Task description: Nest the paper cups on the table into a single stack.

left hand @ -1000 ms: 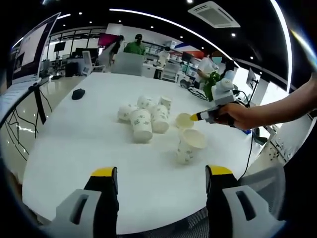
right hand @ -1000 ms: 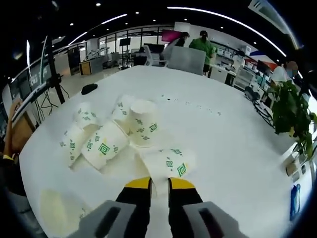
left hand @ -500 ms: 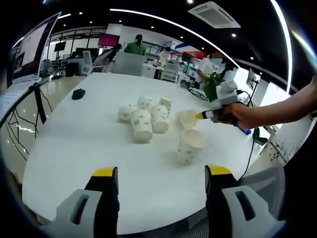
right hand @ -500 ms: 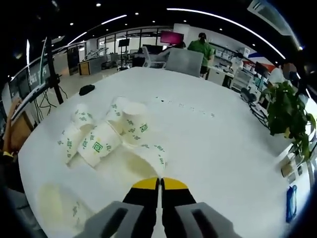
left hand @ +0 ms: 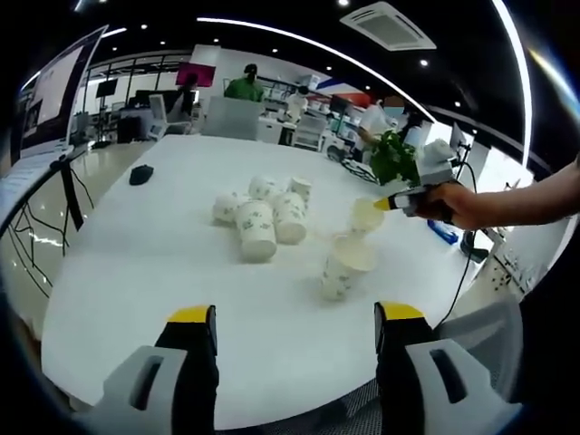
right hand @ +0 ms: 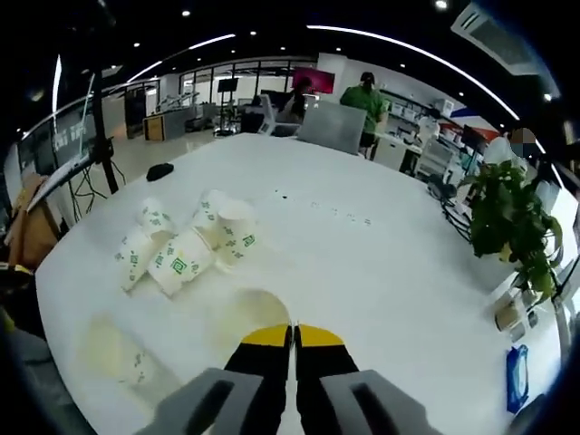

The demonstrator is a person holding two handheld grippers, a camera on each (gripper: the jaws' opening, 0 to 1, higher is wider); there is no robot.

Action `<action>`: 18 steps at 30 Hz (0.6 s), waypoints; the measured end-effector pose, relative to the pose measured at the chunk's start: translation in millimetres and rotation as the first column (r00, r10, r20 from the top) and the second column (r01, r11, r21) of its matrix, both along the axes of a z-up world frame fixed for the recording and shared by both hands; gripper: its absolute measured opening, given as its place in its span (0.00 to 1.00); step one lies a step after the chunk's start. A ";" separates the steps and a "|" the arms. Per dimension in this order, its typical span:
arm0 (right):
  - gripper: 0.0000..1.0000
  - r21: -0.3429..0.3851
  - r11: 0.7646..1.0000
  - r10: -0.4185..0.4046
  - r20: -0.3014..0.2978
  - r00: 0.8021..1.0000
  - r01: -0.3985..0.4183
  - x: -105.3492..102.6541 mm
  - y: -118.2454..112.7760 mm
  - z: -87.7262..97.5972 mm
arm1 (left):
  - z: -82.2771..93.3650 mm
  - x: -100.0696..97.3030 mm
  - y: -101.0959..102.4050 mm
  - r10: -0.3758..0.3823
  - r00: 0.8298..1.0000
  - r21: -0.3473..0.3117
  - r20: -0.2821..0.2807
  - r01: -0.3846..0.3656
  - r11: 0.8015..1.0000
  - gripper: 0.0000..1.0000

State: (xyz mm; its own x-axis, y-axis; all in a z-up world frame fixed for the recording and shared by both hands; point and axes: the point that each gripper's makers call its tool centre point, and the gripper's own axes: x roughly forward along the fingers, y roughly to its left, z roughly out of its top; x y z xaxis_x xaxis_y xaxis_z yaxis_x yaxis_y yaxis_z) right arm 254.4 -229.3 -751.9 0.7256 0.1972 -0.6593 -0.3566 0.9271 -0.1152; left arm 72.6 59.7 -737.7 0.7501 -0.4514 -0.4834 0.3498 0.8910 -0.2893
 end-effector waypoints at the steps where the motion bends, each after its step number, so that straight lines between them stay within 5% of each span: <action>1: 0.00 0.000 1.000 0.003 0.002 1.000 -0.003 -2.0 0.0 1.5 | -0.1 0.0 -0.1 -0.002 1.000 0.001 0.001 0.002 1.000 0.70; 18: 0.00 -0.045 0.975 0.222 0.112 0.969 -0.219 -57.5 38.9 72.4 | 0.3 -1.6 -4.5 -0.032 0.999 0.009 0.007 0.032 0.999 0.70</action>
State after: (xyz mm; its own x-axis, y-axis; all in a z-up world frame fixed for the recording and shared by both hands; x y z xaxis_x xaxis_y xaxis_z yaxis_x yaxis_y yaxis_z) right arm 196.9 -190.3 -679.5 0.7380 0.3412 -0.5822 -0.5345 0.8222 -0.1957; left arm 71.0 55.2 -737.5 0.7389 -0.4711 -0.4817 0.3803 0.8818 -0.2790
